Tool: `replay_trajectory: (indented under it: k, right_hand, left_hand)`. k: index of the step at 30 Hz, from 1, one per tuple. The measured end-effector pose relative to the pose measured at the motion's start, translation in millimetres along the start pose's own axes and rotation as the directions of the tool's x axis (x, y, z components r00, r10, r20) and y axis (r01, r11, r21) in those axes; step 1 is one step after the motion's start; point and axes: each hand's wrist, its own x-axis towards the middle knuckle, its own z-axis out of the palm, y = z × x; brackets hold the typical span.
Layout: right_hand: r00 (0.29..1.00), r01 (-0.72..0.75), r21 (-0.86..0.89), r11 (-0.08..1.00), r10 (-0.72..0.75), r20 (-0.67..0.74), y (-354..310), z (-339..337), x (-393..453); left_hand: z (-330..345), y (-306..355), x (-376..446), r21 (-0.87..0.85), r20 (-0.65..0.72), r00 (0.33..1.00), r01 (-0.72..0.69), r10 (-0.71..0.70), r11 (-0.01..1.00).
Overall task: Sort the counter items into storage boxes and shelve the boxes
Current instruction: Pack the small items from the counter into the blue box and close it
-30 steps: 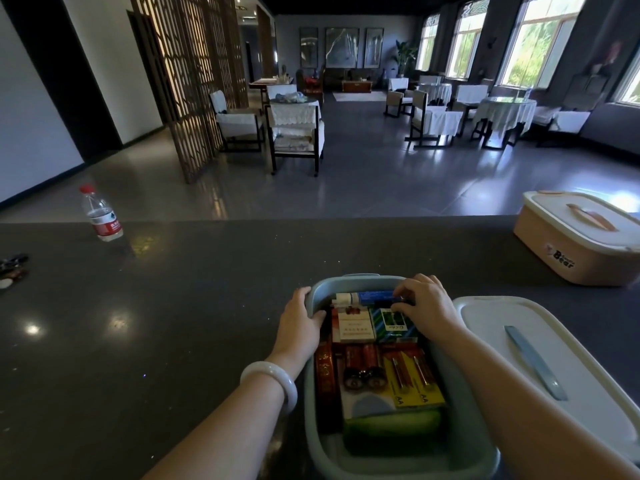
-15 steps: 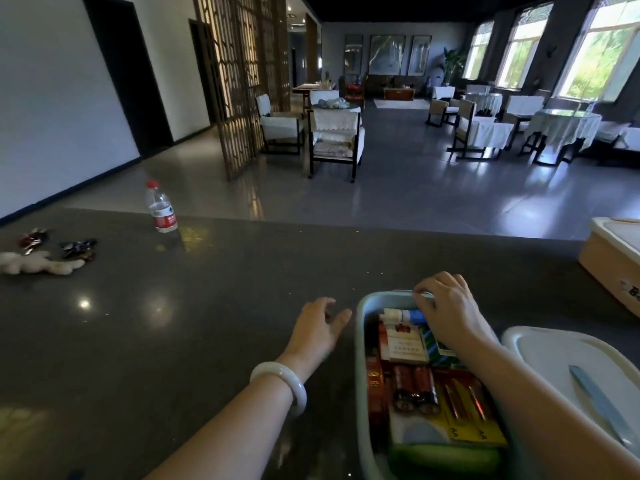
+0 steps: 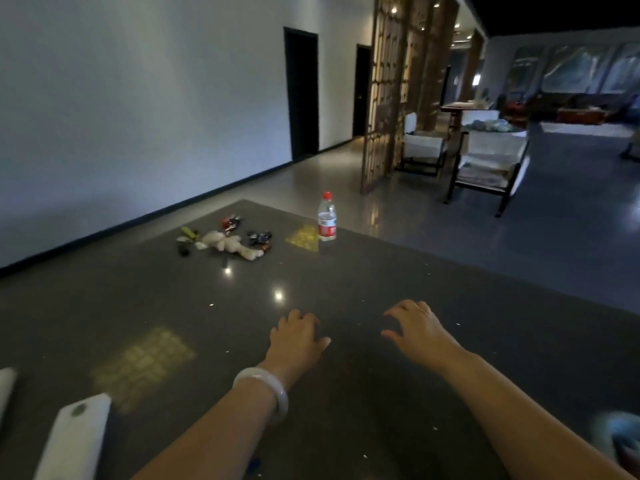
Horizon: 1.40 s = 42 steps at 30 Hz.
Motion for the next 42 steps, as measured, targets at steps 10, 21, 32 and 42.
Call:
replay_trajectory:
  k: [10, 21, 32, 42]
  right_hand:
    - [0.984, 0.107, 0.07, 0.992, -0.115, 0.132, -107, 51, 119]
    - [0.969, -0.044, 0.057, 0.997, 0.029, 0.245, -119, 72, 224]
    - [0.902, -0.432, 0.392, 0.812, 0.401, 0.162, -48, 60, 363]
    - [0.856, -0.338, 0.806, 0.486, 0.515, 0.048, -28, 99, 485]
  left_hand:
    - [-43, -125, 52, -0.018, 0.008, 0.977, 0.212, -0.212, 0.977]
    - [-28, -148, 153, -0.116, 0.106, 0.988, 0.12, -0.108, 0.986]
    - [53, -156, 250, 0.137, 0.026, 1.0, 0.004, -0.007, 0.991]
    - [65, -163, 252, 0.142, -0.029, 0.999, -0.017, 0.022, 0.99]
